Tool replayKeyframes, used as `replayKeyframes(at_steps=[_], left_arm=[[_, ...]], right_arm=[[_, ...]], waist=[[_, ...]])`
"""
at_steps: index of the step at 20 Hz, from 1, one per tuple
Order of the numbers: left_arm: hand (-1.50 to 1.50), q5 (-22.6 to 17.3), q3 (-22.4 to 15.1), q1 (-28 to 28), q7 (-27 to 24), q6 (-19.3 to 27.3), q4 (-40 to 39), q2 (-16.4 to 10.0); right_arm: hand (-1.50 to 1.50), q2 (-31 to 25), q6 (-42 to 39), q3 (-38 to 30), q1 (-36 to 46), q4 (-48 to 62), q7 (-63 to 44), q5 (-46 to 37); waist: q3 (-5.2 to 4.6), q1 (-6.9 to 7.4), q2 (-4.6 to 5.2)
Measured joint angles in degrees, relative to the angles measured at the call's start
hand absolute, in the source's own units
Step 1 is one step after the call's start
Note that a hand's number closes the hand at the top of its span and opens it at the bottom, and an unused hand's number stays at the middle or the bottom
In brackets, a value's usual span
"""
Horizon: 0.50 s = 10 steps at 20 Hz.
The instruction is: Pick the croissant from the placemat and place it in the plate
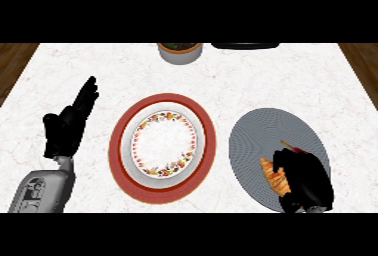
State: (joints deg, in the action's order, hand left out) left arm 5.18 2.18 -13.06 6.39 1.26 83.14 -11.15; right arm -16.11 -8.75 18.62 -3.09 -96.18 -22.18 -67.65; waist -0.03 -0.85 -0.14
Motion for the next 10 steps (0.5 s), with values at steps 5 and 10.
replayKeyframes(at_steps=[5, 10], left_arm=[[0.00, 0.2, -0.2, 0.2, 0.2, -0.1, 0.1, 0.2], [0.00, 0.1, 0.0, 0.4, 0.1, -0.3, 0.3, 0.3]], right_arm=[[1.50, 0.2, 6.0, -4.8, -2.3, -8.0, 3.9, 5.5], [1.50, 1.0, 10.7, -4.9, -3.8, -17.0, 8.0, 7.9]], waist=[[0.05, -0.03, -0.08], [0.04, 0.15, -0.08]])
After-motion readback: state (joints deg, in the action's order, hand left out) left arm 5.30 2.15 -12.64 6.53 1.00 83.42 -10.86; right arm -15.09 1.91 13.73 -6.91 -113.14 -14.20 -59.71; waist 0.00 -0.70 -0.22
